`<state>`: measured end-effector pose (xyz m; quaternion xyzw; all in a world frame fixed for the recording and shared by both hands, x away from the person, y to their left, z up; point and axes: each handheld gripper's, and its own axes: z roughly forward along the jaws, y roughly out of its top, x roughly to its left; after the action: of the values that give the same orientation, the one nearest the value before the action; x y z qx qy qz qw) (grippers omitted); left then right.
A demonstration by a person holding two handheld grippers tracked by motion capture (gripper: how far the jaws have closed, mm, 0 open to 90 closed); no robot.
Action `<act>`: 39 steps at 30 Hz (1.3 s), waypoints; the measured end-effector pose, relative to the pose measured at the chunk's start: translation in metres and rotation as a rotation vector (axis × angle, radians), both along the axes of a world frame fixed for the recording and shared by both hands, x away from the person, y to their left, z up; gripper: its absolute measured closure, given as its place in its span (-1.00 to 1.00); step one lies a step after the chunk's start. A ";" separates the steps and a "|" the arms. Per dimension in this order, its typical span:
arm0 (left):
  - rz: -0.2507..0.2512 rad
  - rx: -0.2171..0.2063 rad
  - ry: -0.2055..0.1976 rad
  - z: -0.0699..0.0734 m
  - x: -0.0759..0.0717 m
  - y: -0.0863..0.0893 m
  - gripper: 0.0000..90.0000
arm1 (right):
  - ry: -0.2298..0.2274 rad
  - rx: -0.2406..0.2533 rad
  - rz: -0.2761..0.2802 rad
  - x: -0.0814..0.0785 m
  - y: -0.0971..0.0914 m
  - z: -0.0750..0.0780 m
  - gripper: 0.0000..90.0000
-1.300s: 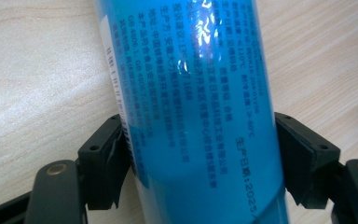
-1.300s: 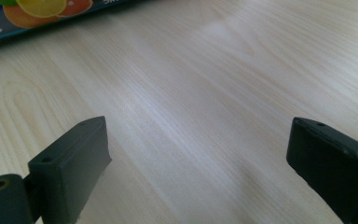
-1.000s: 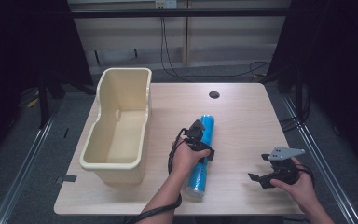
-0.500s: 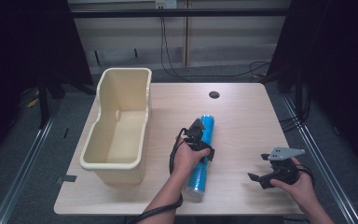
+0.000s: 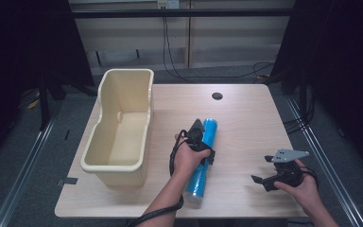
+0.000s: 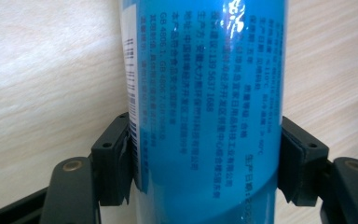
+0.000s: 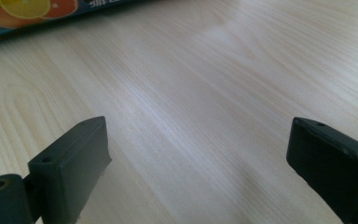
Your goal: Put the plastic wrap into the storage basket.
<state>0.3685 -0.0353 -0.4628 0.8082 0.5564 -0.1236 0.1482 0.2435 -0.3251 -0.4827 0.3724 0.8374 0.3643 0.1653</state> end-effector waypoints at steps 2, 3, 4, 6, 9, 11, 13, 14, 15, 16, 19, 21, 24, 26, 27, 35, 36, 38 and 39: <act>0.003 -0.010 0.008 0.005 0.001 0.001 -0.28 | 0.001 0.002 -0.002 0.000 0.000 0.000 -0.88; -0.001 -0.006 0.016 0.009 0.001 0.003 -0.28 | 0.002 0.003 -0.001 0.000 0.000 0.000 -0.88; -0.003 -0.011 0.011 0.011 0.002 0.003 -0.28 | 0.002 0.003 -0.001 0.000 0.000 0.000 -0.88; -0.019 0.018 -0.001 0.018 0.003 0.004 -0.28 | -0.001 0.001 0.001 0.000 0.000 0.000 -0.88; -0.005 0.030 -0.010 0.025 0.003 0.004 -0.28 | -0.004 0.007 0.001 0.000 0.000 0.000 -0.88; -0.028 0.041 -0.009 0.030 0.004 0.007 -0.28 | -0.002 0.008 0.003 0.000 -0.001 0.001 -0.88; -0.019 0.044 -0.010 0.035 0.004 0.008 -0.28 | -0.002 0.008 0.004 0.000 0.000 0.000 -0.88; -0.029 0.051 -0.008 0.036 0.005 0.008 -0.28 | -0.002 0.008 0.005 0.000 0.000 0.000 -0.88; -0.033 0.061 -0.011 0.037 0.005 0.009 -0.28 | -0.003 0.008 0.004 0.000 0.000 0.000 -0.88; -0.036 0.063 0.000 0.038 0.006 0.009 -0.28 | -0.003 0.008 0.003 0.000 0.000 0.000 -0.88; -0.043 0.057 0.005 0.037 0.007 0.009 -0.28 | -0.005 0.010 -0.001 0.000 0.000 0.001 -0.88; -0.041 0.062 0.005 0.035 0.006 0.009 -0.28 | -0.005 0.011 -0.004 -0.001 0.000 0.001 -0.88; -0.035 0.062 -0.002 0.030 0.005 0.009 -0.28 | -0.004 0.011 0.000 0.000 0.000 0.001 -0.88; -0.050 0.065 -0.018 0.025 0.004 0.009 -0.28 | -0.006 0.009 0.001 -0.001 0.000 0.001 -0.88; -0.051 0.069 -0.015 0.023 0.003 0.009 -0.28 | -0.003 0.011 0.000 -0.001 0.000 0.001 -0.88; -0.046 0.063 -0.022 0.003 -0.002 0.009 -0.28 | -0.002 0.012 0.004 -0.001 0.000 0.001 -0.88; -0.050 0.067 -0.015 0.002 -0.002 0.009 -0.29 | -0.001 0.011 0.003 -0.001 0.001 0.001 -0.88; -0.041 0.060 -0.027 0.002 -0.002 0.009 -0.29 | -0.002 0.013 0.005 -0.001 0.001 0.001 -0.88; -0.043 0.062 -0.029 0.002 -0.002 0.009 -0.29 | -0.005 0.015 0.004 -0.001 0.001 0.001 -0.88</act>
<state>0.3662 -0.0267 -0.4610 0.8258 0.5403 -0.0977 0.1283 0.2422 -0.3242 -0.4813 0.3712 0.8350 0.3717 0.1637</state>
